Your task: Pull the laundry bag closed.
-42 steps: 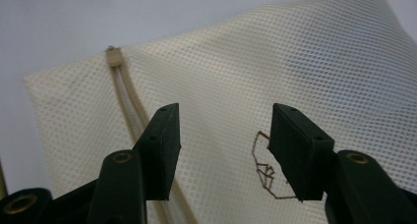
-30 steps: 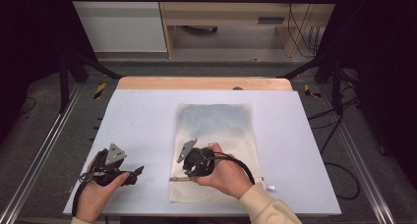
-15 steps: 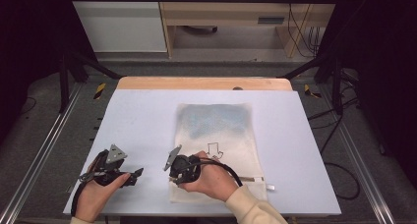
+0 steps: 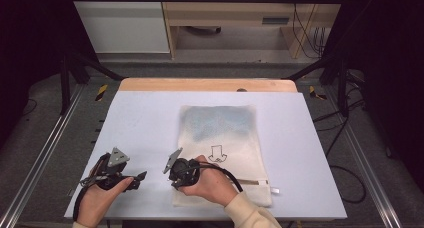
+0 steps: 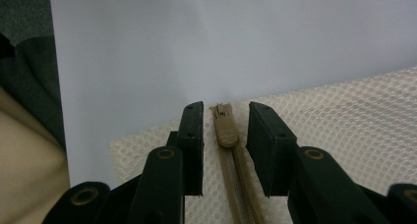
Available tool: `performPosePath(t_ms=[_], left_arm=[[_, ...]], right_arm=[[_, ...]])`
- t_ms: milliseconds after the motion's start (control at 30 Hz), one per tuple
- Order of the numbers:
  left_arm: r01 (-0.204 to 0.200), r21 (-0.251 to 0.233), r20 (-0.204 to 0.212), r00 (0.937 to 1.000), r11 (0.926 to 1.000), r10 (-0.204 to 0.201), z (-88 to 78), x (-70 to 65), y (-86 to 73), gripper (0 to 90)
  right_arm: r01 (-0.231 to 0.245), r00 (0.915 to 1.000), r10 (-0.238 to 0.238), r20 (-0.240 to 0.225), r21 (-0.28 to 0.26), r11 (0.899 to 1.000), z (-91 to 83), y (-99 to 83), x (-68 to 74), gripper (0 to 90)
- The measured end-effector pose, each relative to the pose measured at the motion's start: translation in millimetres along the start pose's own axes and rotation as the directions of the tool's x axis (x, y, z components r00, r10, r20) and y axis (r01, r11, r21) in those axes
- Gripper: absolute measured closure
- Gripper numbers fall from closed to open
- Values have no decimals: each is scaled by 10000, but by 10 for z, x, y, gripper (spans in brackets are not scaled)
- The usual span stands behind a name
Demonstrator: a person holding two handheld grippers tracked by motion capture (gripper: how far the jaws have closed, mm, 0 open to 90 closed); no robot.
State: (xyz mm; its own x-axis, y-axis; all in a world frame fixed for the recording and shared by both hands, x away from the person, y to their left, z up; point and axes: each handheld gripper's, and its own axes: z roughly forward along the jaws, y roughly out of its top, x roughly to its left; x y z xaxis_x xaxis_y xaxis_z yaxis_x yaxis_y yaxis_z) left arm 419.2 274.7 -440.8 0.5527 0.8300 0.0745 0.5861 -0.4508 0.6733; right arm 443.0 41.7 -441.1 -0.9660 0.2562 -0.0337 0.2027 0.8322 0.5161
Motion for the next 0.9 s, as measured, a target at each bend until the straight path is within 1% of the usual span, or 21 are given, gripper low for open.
performPosePath(t_ms=[33,67,100,133,167,200,233,267,333,367,433,467,533,600,667,733,767,833,867,900], left_arm=[[0,0,0,10000,10000,0,0,0,0,149],[-61,79,32,10000,10000,61,6,-17,1,149],[-121,139,109,9999,9998,120,13,-30,3,149],[-174,158,153,9997,9997,171,14,-38,6,149],[-197,105,190,9996,9998,195,8,-55,15,148],[-197,105,190,9996,9998,195,8,-55,15,148],[-222,-8,207,9995,9998,222,-2,-74,21,146],[-222,-8,207,9995,9998,222,-2,-74,21,143],[-189,-168,195,9996,9997,192,2,-86,10,135],[-160,-197,221,9996,9997,165,11,-88,6,131],[-129,-188,252,9996,9997,133,19,-90,3,128],[-129,-106,352,9993,9999,133,29,-93,6,127],[-64,-45,428,9991,10000,66,32,-102,13,128],[-41,71,537,9985,10000,37,33,-106,22,127],[-123,148,535,9985,9998,115,33,-107,25,120],[-89,128,550,9985,9999,82,38,-114,23,116],[-154,218,573,9983,9996,141,44,-119,19,113],[-98,201,574,9983,9998,87,67,-127,20,112],[-189,306,608,9980,9994,170,75,-133,26,110],[-227,272,591,9980,9994,210,85,-144,32,106]], right_arm=[[0,10000,0,0,0,10000,0,0,0,688],[3,10000,-3,18,50,10000,6,5,2,704],[83,9999,-82,-62,155,9998,30,11,3,735],[83,9999,-82,-62,155,9998,30,11,3,735],[80,9999,-78,-117,186,9998,43,12,4,781],[80,9999,-78,-117,186,9998,43,12,4,781],[67,9999,-64,-128,191,9998,46,9,-11,814],[98,9998,-95,-185,181,9998,45,4,-18,815],[155,9996,-153,-236,73,9999,39,-4,-25,817],[90,9997,-89,-239,23,10000,33,-6,-21,817],[140,9996,-141,-250,-57,9999,18,-8,-19,818],[158,9996,-159,-236,-47,9999,2,-9,-15,818],[198,9994,-202,-264,-169,9997,-20,-11,-19,818],[141,9994,-150,-310,-310,9994,-48,-12,-30,818],[80,9994,-95,-322,-444,9990,-70,-13,-40,819],[39,9994,-56,-345,-478,9988,-79,-15,-43,819],[131,9994,-148,-329,-519,9986,-93,-16,-43,819],[161,9994,-180,-312,-588,9981,-104,-16,-43,819],[75,9993,-98,-349,-656,9978,-110,-14,-37,819],[73,9993,-97,-357,-680,9977,-118,-14,-37,819]])
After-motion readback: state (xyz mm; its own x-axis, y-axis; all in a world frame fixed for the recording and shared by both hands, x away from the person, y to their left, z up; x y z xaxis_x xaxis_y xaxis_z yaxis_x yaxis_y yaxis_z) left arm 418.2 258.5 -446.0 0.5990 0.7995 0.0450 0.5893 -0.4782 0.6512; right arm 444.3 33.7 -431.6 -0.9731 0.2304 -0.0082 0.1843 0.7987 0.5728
